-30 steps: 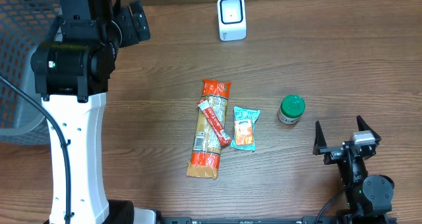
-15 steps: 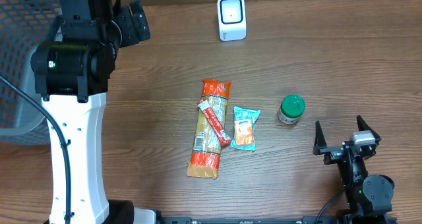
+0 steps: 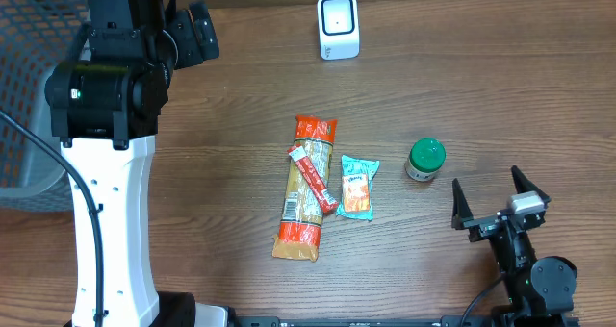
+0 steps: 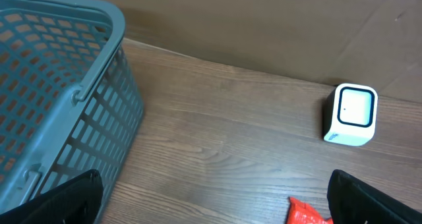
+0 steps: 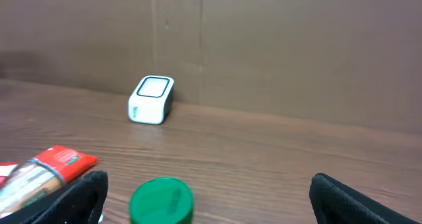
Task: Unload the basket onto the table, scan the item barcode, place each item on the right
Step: 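Reach the right gripper over the green-lidded jar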
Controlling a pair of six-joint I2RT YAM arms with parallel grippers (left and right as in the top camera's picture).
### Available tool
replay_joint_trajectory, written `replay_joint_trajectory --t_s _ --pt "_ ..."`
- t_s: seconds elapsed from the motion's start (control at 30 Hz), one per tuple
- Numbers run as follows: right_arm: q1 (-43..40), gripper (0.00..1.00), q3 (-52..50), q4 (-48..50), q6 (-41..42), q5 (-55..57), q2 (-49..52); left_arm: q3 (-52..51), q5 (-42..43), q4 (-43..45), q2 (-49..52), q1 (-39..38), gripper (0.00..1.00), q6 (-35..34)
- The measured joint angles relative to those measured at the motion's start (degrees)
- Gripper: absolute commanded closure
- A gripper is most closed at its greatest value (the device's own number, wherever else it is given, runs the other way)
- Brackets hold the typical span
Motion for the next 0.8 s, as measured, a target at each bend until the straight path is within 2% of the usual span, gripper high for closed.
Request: replay_joint_trajectory --t_s 0.2,0.43,0.6,0.8 --pt "0.0 0.0 6.82 -10.43 2.95 0.22 0.11 0.0 0.0 -0.04 0.0 0.0 0.0 0.0" --pt "0.0 0.0 28.52 -21.84 5.64 2.29 5.79 0.0 0.0 -0.07 0.0 0.0 0.0 0.0" --pt "0.0 0.0 43.39 -30.62 8.92 2.47 17.53 0.0 -0.02 -0.07 0.0 0.0 0.0 -0.02" --pt "0.0 0.0 63.76 -51.23 10.19 2.45 37.46 0.0 -0.02 -0.07 0.0 0.0 0.0 0.0"
